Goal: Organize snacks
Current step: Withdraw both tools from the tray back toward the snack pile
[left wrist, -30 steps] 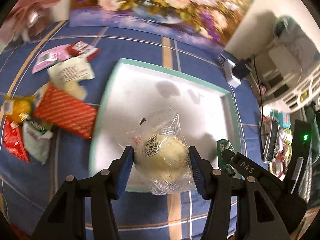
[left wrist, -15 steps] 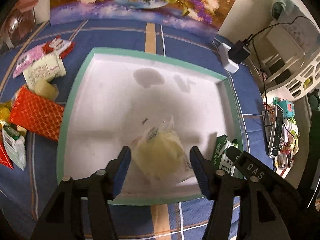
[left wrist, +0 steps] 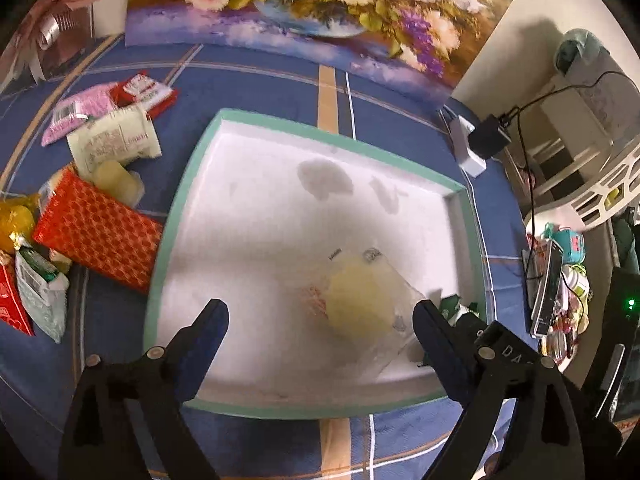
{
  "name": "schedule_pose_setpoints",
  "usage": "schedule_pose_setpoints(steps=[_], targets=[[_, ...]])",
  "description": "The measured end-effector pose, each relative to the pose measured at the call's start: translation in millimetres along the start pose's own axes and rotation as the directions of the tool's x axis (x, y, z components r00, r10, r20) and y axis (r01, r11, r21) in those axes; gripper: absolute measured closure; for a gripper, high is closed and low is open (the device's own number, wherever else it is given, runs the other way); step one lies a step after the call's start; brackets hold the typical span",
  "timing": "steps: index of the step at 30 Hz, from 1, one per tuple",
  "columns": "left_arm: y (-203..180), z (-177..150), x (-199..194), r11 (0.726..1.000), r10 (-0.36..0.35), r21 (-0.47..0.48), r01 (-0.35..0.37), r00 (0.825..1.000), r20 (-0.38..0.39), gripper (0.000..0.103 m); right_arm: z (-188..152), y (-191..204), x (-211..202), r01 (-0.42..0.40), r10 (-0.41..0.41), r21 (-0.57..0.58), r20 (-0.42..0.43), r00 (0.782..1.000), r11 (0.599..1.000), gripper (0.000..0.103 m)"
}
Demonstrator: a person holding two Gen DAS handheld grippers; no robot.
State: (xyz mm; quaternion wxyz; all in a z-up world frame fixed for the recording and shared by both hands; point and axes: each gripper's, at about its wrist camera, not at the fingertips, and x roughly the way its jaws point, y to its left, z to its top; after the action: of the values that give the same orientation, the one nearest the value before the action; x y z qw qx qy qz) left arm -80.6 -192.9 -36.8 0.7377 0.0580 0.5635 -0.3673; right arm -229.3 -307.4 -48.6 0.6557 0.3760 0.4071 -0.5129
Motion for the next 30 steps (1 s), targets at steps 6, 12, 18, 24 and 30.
schedule_pose_setpoints(steps=[6, 12, 18, 24, 30], targets=[[-2.2, 1.5, -8.8, 0.997, 0.066, 0.038, -0.069, 0.996, 0.059, 0.006, -0.4, 3.4, -2.8, -0.027, 0.027, 0.0, 0.03, 0.999, 1.0, 0.014], [1.0, -1.9, -14.7, 0.992, 0.124, 0.03, -0.126, 0.989, 0.081, 0.005, 0.3, 0.7, -10.7, -0.015, 0.014, 0.012, 0.068, 0.998, 1.0, 0.0], [0.7, -7.4, -12.2, 0.987, 0.155, 0.042, -0.157, 0.986, 0.056, 0.005, -1.7, 1.9, -10.4, 0.003, -0.003, 0.011, 0.065, 0.998, 1.0, 0.0], [-0.6, -8.8, -11.3, 0.988, 0.145, 0.041, -0.146, 0.989, 0.025, 0.005, -6.2, 7.8, -12.3, 0.03, -0.03, -0.003, 0.075, 0.997, 1.0, 0.0], [10.6, -6.4, -8.9, 0.98, 0.19, 0.071, -0.188, 0.981, -0.024, 0.005, -7.1, 14.3, -15.2, 0.072, -0.072, 0.005, 0.096, 0.993, 0.997, 0.0]])
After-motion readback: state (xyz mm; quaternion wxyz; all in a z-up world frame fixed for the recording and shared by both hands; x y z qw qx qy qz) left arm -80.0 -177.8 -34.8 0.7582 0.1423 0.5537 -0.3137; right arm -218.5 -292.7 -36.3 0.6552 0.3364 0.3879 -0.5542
